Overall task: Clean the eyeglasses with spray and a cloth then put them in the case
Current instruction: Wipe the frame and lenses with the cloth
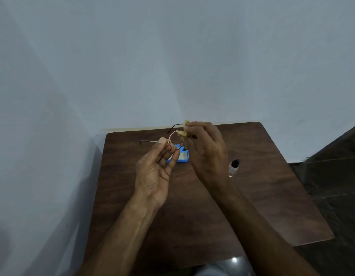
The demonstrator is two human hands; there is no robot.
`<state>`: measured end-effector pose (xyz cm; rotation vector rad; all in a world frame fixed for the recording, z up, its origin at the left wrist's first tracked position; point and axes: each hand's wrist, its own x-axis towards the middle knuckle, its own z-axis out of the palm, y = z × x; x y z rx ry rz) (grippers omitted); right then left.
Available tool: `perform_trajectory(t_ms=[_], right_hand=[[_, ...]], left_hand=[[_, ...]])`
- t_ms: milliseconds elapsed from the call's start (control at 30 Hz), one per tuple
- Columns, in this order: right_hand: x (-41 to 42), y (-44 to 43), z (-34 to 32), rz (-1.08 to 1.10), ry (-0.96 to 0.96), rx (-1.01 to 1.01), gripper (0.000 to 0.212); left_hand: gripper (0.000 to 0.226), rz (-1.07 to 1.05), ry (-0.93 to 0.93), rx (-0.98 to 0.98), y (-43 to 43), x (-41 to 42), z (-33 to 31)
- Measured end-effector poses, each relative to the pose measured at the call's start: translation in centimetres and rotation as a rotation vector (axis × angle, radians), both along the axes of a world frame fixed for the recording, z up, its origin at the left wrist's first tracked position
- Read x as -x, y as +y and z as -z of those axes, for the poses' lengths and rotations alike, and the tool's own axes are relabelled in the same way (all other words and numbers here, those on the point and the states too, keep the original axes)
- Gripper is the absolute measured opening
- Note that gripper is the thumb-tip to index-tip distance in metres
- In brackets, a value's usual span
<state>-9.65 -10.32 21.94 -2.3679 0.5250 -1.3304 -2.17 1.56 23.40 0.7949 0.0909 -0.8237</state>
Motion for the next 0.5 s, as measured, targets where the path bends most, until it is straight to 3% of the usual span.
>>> perform_trajectory(t_ms=[167,367,500], right_hand=[[-0.3,-1.8,0.1,0.053,-0.119,-0.214,0.021],[0.0,0.6,1.2,-0.009,-0.036,-0.171,0.025],[-0.1,-1.0,0.9,0.076,-0.122,-0.3,0.027]], left_hand=[[0.012,0.012,-0.019,0.001,0.6,-0.4,-0.1],[0.011,-0.017,0.021,0.033,0.2,-0.5,-0.2],[0.01,-0.011,0.022,0.034,0.4,-0.4,-0.3]])
